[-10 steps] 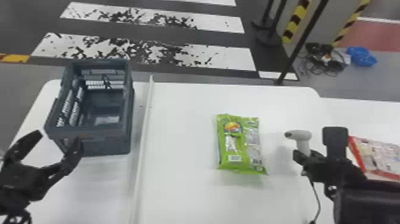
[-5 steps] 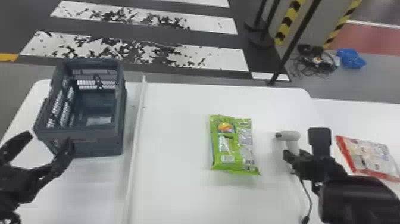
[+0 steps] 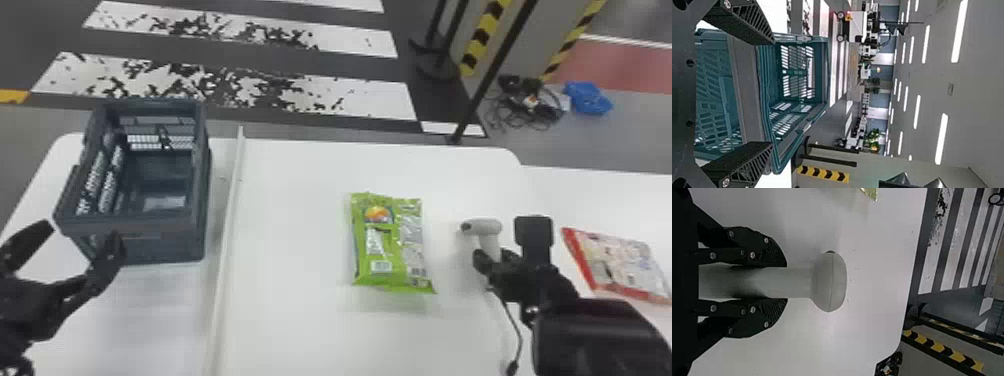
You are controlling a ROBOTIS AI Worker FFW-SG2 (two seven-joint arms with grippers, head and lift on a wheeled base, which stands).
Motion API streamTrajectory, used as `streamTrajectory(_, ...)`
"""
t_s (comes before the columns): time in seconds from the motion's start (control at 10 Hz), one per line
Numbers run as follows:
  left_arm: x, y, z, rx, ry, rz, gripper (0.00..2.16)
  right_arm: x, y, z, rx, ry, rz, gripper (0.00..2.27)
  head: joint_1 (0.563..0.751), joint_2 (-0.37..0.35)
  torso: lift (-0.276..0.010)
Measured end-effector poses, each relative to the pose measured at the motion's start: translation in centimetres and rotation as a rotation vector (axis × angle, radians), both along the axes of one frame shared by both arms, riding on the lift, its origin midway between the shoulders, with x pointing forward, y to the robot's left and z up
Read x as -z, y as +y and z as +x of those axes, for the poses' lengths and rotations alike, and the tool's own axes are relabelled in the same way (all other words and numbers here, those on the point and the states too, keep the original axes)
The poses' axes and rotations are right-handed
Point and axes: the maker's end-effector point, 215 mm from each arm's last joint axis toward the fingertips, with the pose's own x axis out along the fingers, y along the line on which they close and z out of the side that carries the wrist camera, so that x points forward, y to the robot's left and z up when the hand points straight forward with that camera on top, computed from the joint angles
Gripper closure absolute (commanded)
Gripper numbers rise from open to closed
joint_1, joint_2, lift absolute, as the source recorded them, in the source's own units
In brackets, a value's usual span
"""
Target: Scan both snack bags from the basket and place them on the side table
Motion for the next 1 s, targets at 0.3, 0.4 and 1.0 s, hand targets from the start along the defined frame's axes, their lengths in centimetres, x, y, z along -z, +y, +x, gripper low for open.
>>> streamTrajectory(0.3, 0.0, 0.0, -0.1, 0.000, 0.001, -0.001, 0.08, -1.1, -0.2, -0.3, 0.014, -0.033, -0.011, 0.03, 0.695, -0.161, -0.075)
streamTrajectory(0.4, 0.1, 0.0, -0.1, 0.000, 0.002, -0.001, 0.08, -2.3, -0.3, -0.7, 0.026, -0.059, -0.008, 0.03, 0.695, -0.164, -0.075)
streamTrajectory(1.0, 0.1, 0.0, -0.1, 0.000, 0.003, -0.003, 0.08, -5.8, 10.3, -3.7, -0.101, -0.040, 0.455, 0.06, 0.695, -0.041, -0.075)
